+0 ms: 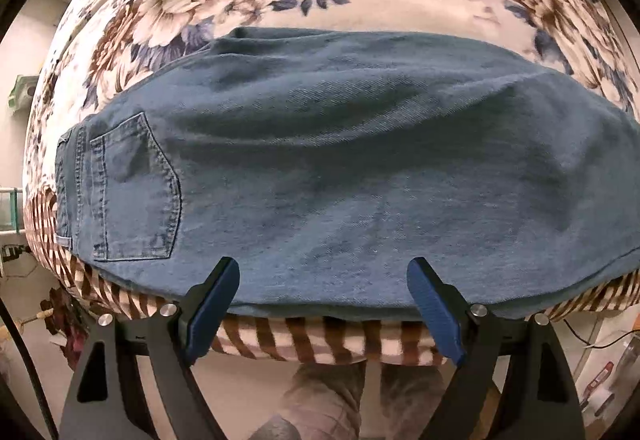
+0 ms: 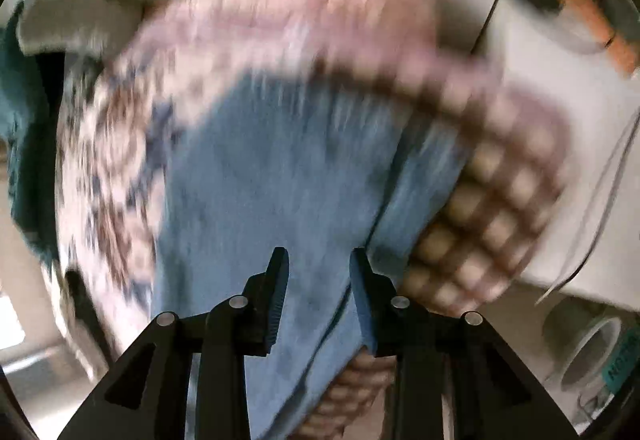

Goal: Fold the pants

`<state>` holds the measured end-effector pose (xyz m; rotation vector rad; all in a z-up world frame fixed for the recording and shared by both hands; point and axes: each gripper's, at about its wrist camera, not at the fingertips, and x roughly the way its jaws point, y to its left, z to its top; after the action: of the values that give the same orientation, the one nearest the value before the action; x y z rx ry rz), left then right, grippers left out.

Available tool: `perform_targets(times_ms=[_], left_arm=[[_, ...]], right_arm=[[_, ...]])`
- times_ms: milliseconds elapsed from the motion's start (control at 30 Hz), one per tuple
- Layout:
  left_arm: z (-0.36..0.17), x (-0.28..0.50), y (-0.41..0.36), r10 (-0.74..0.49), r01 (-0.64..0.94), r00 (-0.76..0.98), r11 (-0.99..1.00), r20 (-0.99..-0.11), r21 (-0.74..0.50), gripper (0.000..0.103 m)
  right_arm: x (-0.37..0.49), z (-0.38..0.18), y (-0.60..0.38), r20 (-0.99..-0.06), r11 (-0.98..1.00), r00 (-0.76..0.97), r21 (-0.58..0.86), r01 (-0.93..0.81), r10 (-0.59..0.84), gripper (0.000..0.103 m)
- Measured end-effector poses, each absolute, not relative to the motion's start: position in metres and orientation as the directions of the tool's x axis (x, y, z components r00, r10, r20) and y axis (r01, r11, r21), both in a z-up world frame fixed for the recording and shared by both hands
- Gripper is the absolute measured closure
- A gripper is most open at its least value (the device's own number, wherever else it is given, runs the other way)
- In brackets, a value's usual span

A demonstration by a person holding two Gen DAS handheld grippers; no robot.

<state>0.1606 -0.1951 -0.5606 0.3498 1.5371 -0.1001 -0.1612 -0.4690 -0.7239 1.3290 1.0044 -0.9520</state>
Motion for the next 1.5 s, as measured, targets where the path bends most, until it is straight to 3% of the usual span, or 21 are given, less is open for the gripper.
perform_targets(times_ms=[33, 67, 100, 267, 367, 400, 567, 633, 733, 767, 833, 867, 900, 967, 1000, 1033, 1067, 1200, 1267, 1367, 1500], left_arm=[[-0.560, 0.162, -0.196, 0.147, 0.273, 0.044, 0.950, -0.988, 0.153, 0.017], [-0.560, 0.164, -0.199, 0.140, 0.271, 0.047, 0.951, -0.989, 0.148, 0.017], [-0.560, 0.165, -0.203, 0.135, 0.274, 0.050, 0.951, -0.990, 0.143, 0.017], [-0.558, 0.170, -0.250, 0.070, 0.308, 0.057, 0.948, -0.996, 0.085, 0.017], [-0.551, 0.168, -0.280, 0.027, 0.355, 0.076, 0.933, -0.997, 0.052, 0.017], [-0.548, 0.165, -0.289, 0.014, 0.375, 0.085, 0.926, -0.996, 0.045, 0.017], [-0.542, 0.157, -0.302, 0.012, 0.422, 0.108, 0.905, -0.994, 0.057, 0.017], [-0.549, 0.156, -0.297, 0.029, 0.418, 0.087, 0.906, -0.996, 0.063, 0.017], [-0.561, 0.155, -0.286, 0.050, 0.397, 0.036, 0.916, -0.998, 0.060, 0.017], [-0.563, 0.154, -0.285, 0.053, 0.395, 0.032, 0.917, -0.998, 0.062, 0.017], [-0.565, 0.154, -0.284, 0.070, 0.398, 0.042, 0.914, -0.997, 0.081, 0.017], [-0.566, 0.154, -0.285, 0.076, 0.398, 0.045, 0.913, -0.996, 0.087, 0.017], [-0.567, 0.154, -0.286, 0.076, 0.397, 0.043, 0.914, -0.996, 0.087, 0.017], [-0.569, 0.156, -0.293, 0.065, 0.388, 0.034, 0.919, -0.997, 0.073, 0.017], [-0.569, 0.156, -0.297, 0.059, 0.388, 0.033, 0.919, -0.998, 0.067, 0.017], [-0.568, 0.156, -0.303, 0.050, 0.390, 0.036, 0.919, -0.998, 0.060, 0.017], [-0.566, 0.156, -0.308, 0.042, 0.394, 0.042, 0.917, -0.998, 0.055, 0.017], [-0.556, 0.154, -0.329, 0.008, 0.423, 0.068, 0.905, -0.998, 0.036, 0.017], [-0.555, 0.152, -0.334, 0.002, 0.433, 0.073, 0.901, -0.997, 0.034, 0.017], [-0.557, 0.149, -0.339, 0.015, 0.435, 0.075, 0.899, -0.997, 0.046, 0.017], [-0.563, 0.154, -0.328, 0.029, 0.404, 0.046, 0.913, -0.999, 0.045, 0.017]], right_arm=[[-0.162, -0.719, -0.477, -0.954, 0.031, 0.301, 0.300, 0.953, -0.009, 0.044], [-0.161, -0.713, -0.486, -0.957, 0.046, 0.288, 0.286, 0.957, -0.044, 0.026], [-0.154, -0.709, -0.496, -0.957, 0.079, 0.283, 0.278, 0.957, -0.066, 0.020], [-0.105, -0.735, -0.524, -0.994, 0.316, 0.109, 0.096, 0.944, -0.024, 0.021], [-0.090, -0.736, -0.515, -0.999, 0.482, 0.023, 0.001, 0.876, -0.039, 0.089], [-0.085, -0.720, -0.506, -0.995, 0.536, 0.037, -0.017, 0.844, -0.091, 0.100], [-0.101, -0.639, -0.486, -0.952, 0.570, 0.208, 0.044, 0.820, -0.225, 0.103], [-0.114, -0.647, -0.499, -0.967, 0.539, 0.178, 0.055, 0.841, -0.180, 0.102], [-0.132, -0.682, -0.528, -0.974, 0.435, 0.226, 0.195, 0.879, -0.021, 0.101], [-0.132, -0.690, -0.539, -0.968, 0.405, 0.250, 0.235, 0.884, 0.018, 0.095], [-0.131, -0.701, -0.555, -0.941, 0.367, 0.332, 0.329, 0.870, 0.055, 0.068], [-0.127, -0.708, -0.561, -0.940, 0.349, 0.336, 0.336, 0.875, 0.061, 0.039], [-0.122, -0.715, -0.567, -0.940, 0.333, 0.335, 0.336, 0.881, 0.063, 0.023], [-0.106, -0.736, -0.577, -0.945, 0.318, 0.299, 0.326, 0.890, 0.132, 0.023], [-0.100, -0.746, -0.578, -0.945, 0.303, 0.279, 0.319, 0.898, 0.169, 0.027], [-0.094, -0.753, -0.577, -0.943, 0.303, 0.259, 0.314, 0.900, 0.207, 0.039], [-0.083, -0.756, -0.570, -0.953, 0.362, 0.217, 0.282, 0.889, 0.209, 0.082], [-0.051, -0.715, -0.527, -0.979, 0.645, 0.195, 0.186, 0.741, 0.059, 0.097], [-0.052, -0.679, -0.506, -0.958, 0.727, 0.281, 0.152, 0.670, -0.059, 0.098], [-0.070, -0.672, -0.520, -0.950, 0.682, 0.237, 0.035, 0.730, -0.204, 0.098], [-0.109, -0.715, -0.566, -0.986, 0.457, 0.160, 0.162, 0.875, 0.043, 0.096]])
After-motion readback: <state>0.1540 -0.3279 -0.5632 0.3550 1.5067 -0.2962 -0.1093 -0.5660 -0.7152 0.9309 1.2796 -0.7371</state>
